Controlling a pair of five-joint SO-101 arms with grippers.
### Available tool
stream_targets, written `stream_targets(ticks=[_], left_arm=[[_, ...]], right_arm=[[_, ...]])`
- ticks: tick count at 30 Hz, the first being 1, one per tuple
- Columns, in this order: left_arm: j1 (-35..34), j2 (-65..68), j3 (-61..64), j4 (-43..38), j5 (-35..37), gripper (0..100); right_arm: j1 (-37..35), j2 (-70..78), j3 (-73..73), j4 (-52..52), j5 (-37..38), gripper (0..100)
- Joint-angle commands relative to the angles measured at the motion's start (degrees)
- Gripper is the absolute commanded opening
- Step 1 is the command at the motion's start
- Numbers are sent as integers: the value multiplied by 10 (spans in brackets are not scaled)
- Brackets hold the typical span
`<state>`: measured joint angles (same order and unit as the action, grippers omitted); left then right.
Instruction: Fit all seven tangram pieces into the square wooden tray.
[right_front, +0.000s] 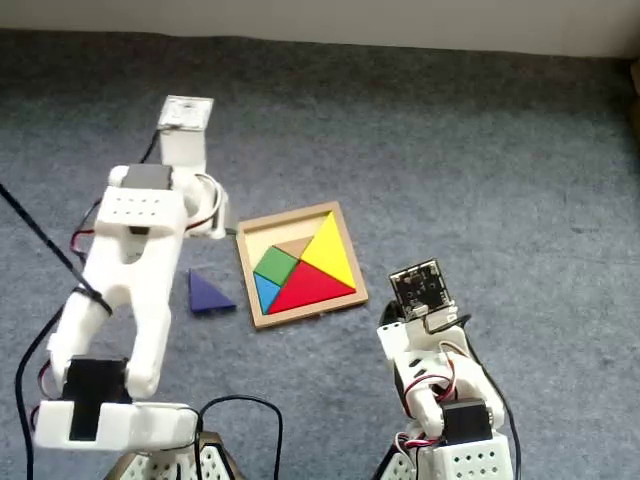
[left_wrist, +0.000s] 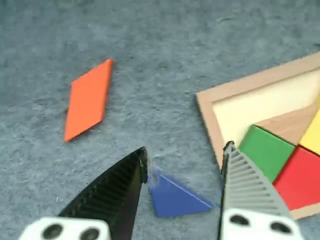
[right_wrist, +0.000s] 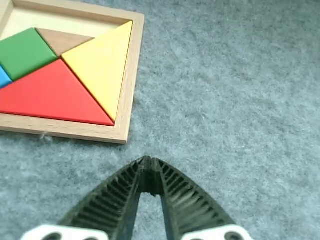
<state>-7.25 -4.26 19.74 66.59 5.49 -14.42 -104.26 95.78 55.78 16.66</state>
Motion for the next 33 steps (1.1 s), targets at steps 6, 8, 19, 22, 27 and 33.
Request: stream_targets(ticks=[6,8,19,22,27,33], left_arm=[[-97,44,-7,-50,-5,246],[-111,67,-17,-69,-5,246],[-127,269,-183,-40,-6,243],[-124,309,-236,1,-15,242],[-124,359,-295,29,-15,172],[-112,388,-334,55,-18,136]], right_arm=[[-7,-9,47,0,8,6],[-7,-9,47,0,8,6],[-7,-9,47,0,8,6],[-7,-9,47,0,8,6],[-7,-9,47,0,8,6],[-7,-9,47,0,8,6]])
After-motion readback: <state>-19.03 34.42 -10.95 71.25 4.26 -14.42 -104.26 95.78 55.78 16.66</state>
